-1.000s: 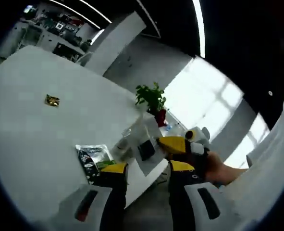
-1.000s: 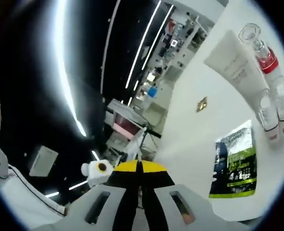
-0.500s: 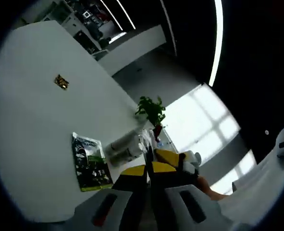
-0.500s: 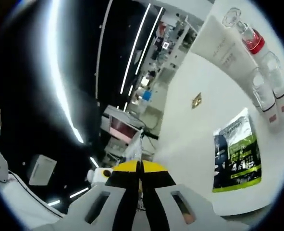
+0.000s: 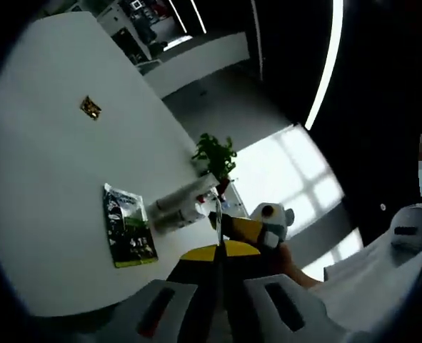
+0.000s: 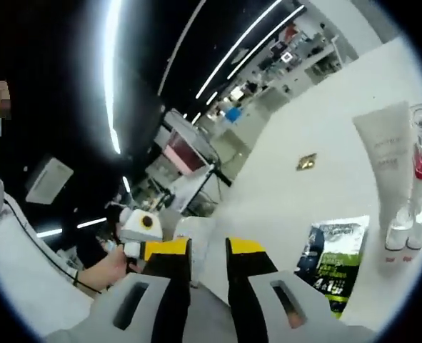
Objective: Arrange the skincare products in the storage area until every visible bottle or jar stands upright without overlapping.
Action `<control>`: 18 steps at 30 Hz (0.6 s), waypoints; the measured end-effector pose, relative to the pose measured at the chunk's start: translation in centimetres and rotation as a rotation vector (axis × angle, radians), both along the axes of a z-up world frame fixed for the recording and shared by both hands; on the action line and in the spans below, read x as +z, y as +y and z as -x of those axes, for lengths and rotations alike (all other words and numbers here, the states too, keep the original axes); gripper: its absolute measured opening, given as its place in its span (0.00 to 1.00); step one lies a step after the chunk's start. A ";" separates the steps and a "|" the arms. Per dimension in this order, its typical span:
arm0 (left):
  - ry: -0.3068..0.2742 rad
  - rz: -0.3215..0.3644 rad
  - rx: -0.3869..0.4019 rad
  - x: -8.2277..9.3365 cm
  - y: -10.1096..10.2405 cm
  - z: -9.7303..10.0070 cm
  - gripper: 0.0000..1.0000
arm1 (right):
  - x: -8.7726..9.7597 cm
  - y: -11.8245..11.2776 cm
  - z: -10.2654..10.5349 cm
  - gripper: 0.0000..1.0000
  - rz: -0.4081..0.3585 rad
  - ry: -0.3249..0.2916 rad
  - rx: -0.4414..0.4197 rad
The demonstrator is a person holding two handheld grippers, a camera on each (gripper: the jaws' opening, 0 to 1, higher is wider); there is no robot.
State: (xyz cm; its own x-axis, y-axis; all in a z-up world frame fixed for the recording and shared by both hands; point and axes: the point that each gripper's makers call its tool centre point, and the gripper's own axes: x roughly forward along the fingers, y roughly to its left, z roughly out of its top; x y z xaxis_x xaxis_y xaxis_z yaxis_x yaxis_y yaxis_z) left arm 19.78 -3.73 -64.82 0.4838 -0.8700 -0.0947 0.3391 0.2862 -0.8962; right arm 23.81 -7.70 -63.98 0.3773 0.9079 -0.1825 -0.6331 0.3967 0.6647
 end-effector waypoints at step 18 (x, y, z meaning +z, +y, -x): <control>0.049 -0.011 -0.025 -1.9 0.7 0.8 0.01 | -1.8 1.7 0.5 0.03 0.155 -0.061 0.125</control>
State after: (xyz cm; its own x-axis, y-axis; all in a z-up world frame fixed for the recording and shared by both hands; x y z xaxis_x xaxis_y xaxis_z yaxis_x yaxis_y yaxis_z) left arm 19.03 -3.03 -66.71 0.4562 -0.8807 -0.1277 0.3018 0.2881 -0.9088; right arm 23.28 -6.04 -65.75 0.2780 0.9113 -0.3036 -0.7209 0.4069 0.5611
